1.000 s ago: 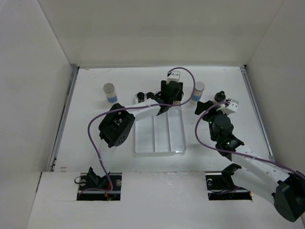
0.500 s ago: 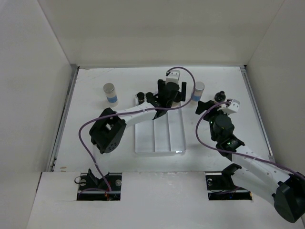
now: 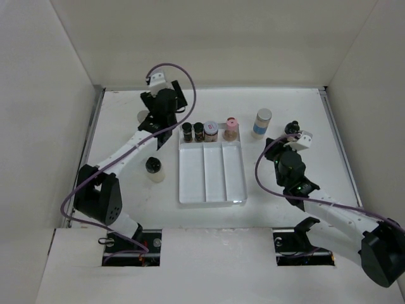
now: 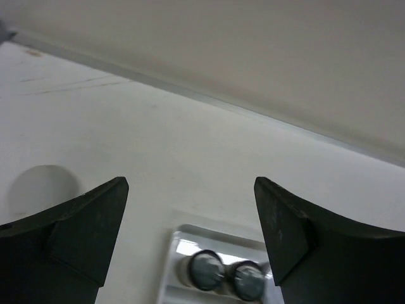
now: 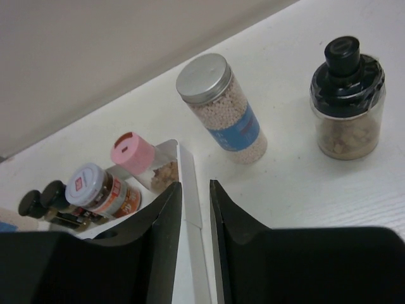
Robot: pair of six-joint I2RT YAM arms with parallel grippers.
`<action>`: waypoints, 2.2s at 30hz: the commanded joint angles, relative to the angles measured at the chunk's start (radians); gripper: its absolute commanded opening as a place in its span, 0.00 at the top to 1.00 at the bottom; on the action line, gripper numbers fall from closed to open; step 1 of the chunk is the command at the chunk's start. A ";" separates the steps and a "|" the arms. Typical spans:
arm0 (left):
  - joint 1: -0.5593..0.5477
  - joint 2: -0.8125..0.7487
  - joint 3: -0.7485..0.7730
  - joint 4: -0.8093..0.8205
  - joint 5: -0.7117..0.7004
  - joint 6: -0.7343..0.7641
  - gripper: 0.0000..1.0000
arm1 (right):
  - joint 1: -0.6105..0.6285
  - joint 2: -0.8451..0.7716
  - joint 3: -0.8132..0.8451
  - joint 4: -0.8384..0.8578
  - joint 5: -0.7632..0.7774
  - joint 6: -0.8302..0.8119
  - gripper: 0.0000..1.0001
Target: Organize the condiment bottles
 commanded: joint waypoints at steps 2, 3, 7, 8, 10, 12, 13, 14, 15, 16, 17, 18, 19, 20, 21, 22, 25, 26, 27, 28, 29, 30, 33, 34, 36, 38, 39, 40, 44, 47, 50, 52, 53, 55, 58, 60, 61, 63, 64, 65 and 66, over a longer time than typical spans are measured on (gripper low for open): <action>0.117 -0.075 -0.053 -0.151 -0.056 -0.046 0.16 | 0.028 0.025 0.032 0.049 -0.013 -0.015 0.67; 0.143 -0.079 -0.062 -0.165 -0.049 -0.046 0.16 | 0.033 0.026 0.035 0.046 -0.015 -0.021 0.63; 0.229 -0.091 -0.108 -0.197 -0.044 -0.054 0.15 | 0.037 0.035 0.038 0.054 -0.016 -0.030 0.28; 0.244 -0.089 -0.114 -0.203 -0.037 -0.056 0.15 | 0.037 0.040 0.040 0.054 -0.016 -0.033 0.22; 0.269 -0.079 -0.125 -0.208 -0.015 -0.057 0.15 | 0.037 0.049 0.041 0.055 -0.016 -0.035 0.15; 0.284 -0.057 -0.128 -0.208 0.009 -0.060 0.15 | 0.039 0.058 0.046 0.055 -0.016 -0.037 0.11; 0.291 -0.043 -0.126 -0.208 0.017 -0.060 0.15 | 0.039 0.062 0.049 0.052 -0.018 -0.038 0.10; 0.295 -0.033 -0.125 -0.202 0.020 -0.062 0.15 | 0.042 0.062 0.050 0.051 -0.018 -0.041 0.10; 0.310 0.022 -0.101 -0.191 0.054 -0.063 0.15 | 0.046 0.062 0.049 0.057 -0.018 -0.046 0.10; 0.311 0.023 -0.100 -0.191 0.054 -0.063 0.15 | 0.046 0.062 0.049 0.057 -0.018 -0.046 0.10; 0.311 0.044 -0.085 -0.191 0.077 -0.063 0.15 | 0.046 0.063 0.049 0.057 -0.018 -0.046 0.10; 0.311 0.052 -0.079 -0.187 0.088 -0.063 0.15 | 0.049 0.068 0.052 0.055 -0.021 -0.046 0.10; 0.308 0.061 -0.076 -0.176 0.097 -0.063 0.15 | 0.053 0.071 0.056 0.054 -0.022 -0.049 0.10; 0.306 0.067 -0.074 -0.162 0.103 -0.063 0.15 | 0.059 0.071 0.059 0.054 -0.024 -0.053 0.10; 0.301 0.076 -0.071 -0.151 0.106 -0.060 0.15 | 0.063 0.072 0.059 0.055 -0.024 -0.060 0.10; 0.300 0.090 -0.064 -0.151 0.106 -0.060 0.15 | 0.066 0.074 0.059 0.058 -0.021 -0.064 0.10; 0.300 0.122 -0.053 -0.148 0.102 -0.059 0.19 | 0.068 0.086 0.063 0.058 -0.019 -0.066 0.10; 0.303 0.128 -0.056 -0.144 0.102 -0.060 0.19 | 0.068 0.089 0.063 0.058 -0.019 -0.067 0.10; 0.303 0.136 -0.057 -0.138 0.106 -0.062 0.19 | 0.068 0.089 0.064 0.058 -0.019 -0.067 0.10; 0.303 0.139 -0.059 -0.136 0.105 -0.062 0.20 | 0.068 0.089 0.064 0.058 -0.019 -0.069 0.10; 0.301 0.135 -0.065 -0.133 0.097 -0.063 0.21 | 0.068 0.091 0.064 0.058 -0.019 -0.069 0.10; 0.300 0.122 -0.074 -0.124 0.092 -0.066 0.23 | 0.068 0.095 0.066 0.058 -0.019 -0.069 0.10; 0.291 0.075 -0.108 -0.098 0.069 -0.066 0.31 | 0.068 0.100 0.069 0.058 -0.019 -0.072 0.10; 0.291 0.060 -0.116 -0.098 0.063 -0.066 0.31 | 0.069 0.098 0.069 0.058 -0.019 -0.072 0.10; 0.288 0.038 -0.128 -0.101 0.068 -0.066 0.31 | 0.071 0.097 0.067 0.058 -0.019 -0.072 0.10; 0.281 0.021 -0.143 -0.101 0.072 -0.066 0.29 | 0.071 0.097 0.067 0.058 -0.019 -0.072 0.10; 0.278 0.015 -0.151 -0.098 0.074 -0.066 0.28 | 0.071 0.097 0.067 0.058 -0.018 -0.072 0.10; 0.274 0.010 -0.154 -0.098 0.074 -0.066 0.27 | 0.071 0.097 0.067 0.058 -0.018 -0.072 0.09; 0.268 -0.010 -0.162 -0.111 0.074 -0.066 0.25 | 0.071 0.100 0.067 0.058 -0.018 -0.072 0.09; 0.263 -0.036 -0.175 -0.102 0.074 -0.069 0.23 | 0.071 0.095 0.067 0.058 -0.018 -0.073 0.09; 0.249 -0.057 -0.180 -0.090 0.077 -0.071 0.21 | 0.071 0.105 0.070 0.057 -0.022 -0.073 0.09; 0.242 -0.048 -0.172 -0.088 0.077 -0.066 0.20 | 0.071 0.108 0.073 0.055 -0.021 -0.073 0.09; 0.240 -0.034 -0.162 -0.096 0.083 -0.065 0.19 | 0.071 0.108 0.072 0.058 -0.021 -0.073 0.09; 0.238 -0.004 -0.148 -0.102 0.098 -0.062 0.20 | 0.071 0.108 0.072 0.058 -0.022 -0.073 0.08; 0.240 0.036 -0.133 -0.107 0.108 -0.062 0.21 | 0.071 0.100 0.072 0.057 -0.021 -0.073 0.08; 0.245 0.050 -0.129 -0.104 0.106 -0.062 0.24 | 0.071 0.098 0.069 0.058 -0.022 -0.073 0.07; 0.246 0.056 -0.126 -0.104 0.103 -0.062 0.26 | 0.071 0.100 0.069 0.058 -0.022 -0.073 0.07; 0.249 0.062 -0.123 -0.099 0.099 -0.062 0.34 | 0.071 0.103 0.070 0.058 -0.022 -0.073 0.07; 0.249 0.066 -0.119 -0.099 0.099 -0.060 0.38 | 0.071 0.105 0.072 0.058 -0.022 -0.075 0.07; 0.249 0.070 -0.113 -0.101 0.099 -0.060 0.42 | 0.071 0.106 0.072 0.058 -0.022 -0.075 0.07; 0.249 0.073 -0.108 -0.104 0.099 -0.059 0.48 | 0.071 0.109 0.072 0.058 -0.022 -0.075 0.07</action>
